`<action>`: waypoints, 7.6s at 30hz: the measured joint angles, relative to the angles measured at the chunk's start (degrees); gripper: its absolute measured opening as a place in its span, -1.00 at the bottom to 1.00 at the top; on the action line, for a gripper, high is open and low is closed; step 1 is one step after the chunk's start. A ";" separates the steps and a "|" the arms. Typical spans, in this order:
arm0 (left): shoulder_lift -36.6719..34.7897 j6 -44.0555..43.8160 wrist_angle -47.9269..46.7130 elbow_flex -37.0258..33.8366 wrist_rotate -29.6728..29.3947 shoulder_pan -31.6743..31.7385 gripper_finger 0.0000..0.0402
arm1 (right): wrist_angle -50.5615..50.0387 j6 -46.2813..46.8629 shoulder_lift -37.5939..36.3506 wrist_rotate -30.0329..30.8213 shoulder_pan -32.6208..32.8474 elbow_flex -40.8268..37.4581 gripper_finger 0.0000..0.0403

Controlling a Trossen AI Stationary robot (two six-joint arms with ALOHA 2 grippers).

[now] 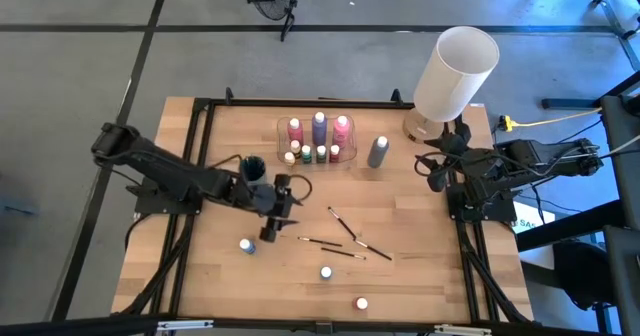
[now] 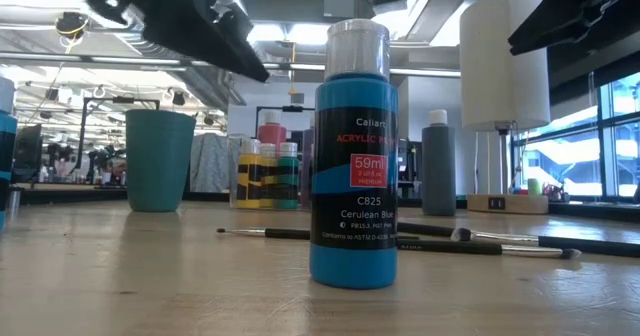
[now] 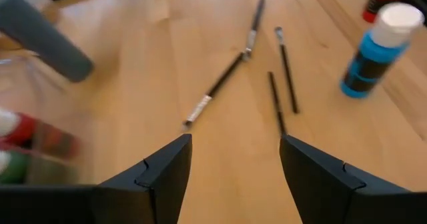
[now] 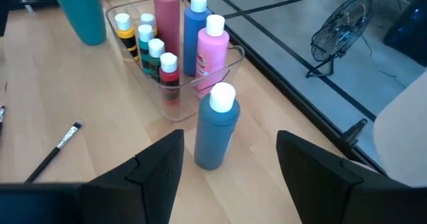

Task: Pick & Place Paint Supplies
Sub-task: Put the black paint brush into the green cup

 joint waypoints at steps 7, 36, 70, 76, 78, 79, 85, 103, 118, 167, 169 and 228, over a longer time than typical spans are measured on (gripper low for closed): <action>5.58 -7.48 2.87 0.00 -0.92 -2.83 0.11 | 0.05 -0.01 0.00 -2.29 0.04 0.00 0.20; 11.23 -11.39 -21.18 13.62 1.46 -2.71 0.11 | 4.67 -1.56 0.11 -8.05 0.04 0.00 0.20; 27.82 -11.62 -24.11 22.70 10.02 -2.12 0.11 | 5.19 -0.02 2.01 -14.34 0.04 -0.02 0.20; 27.74 -11.97 -25.05 22.64 9.26 -1.96 0.11 | 5.57 -0.01 2.03 -16.51 0.02 -0.02 0.20; 27.74 -11.98 -24.92 22.64 9.23 -2.01 0.11 | 5.57 -0.02 2.03 -17.55 0.04 -0.02 0.20; 27.74 -12.19 -24.95 22.64 9.18 -2.01 0.11 | 5.57 -0.02 2.03 -17.89 0.01 -0.02 0.20; 27.74 -15.80 -24.90 22.64 7.61 -2.15 0.11 | 5.57 -0.02 2.03 -18.01 0.02 -0.02 0.20; 28.18 -19.51 -22.80 22.60 4.55 -4.43 0.11 | 5.55 1.55 2.03 -22.04 0.04 -0.02 0.20; 28.81 -23.23 -23.19 22.61 8.48 -1.94 0.11 | 4.50 1.70 2.03 -22.45 0.04 -0.02 0.20; 33.73 -23.09 -25.38 22.71 6.25 -2.77 0.11 | 4.34 1.31 2.03 -22.32 0.03 -0.02 0.20; 33.73 -23.12 -25.46 22.71 6.35 -2.77 0.11 | 4.34 1.31 2.03 -22.45 0.04 -0.02 0.20; 36.24 -22.35 -25.14 23.08 7.78 -2.75 -0.91 | 3.11 1.45 2.05 -22.28 0.04 -0.02 0.20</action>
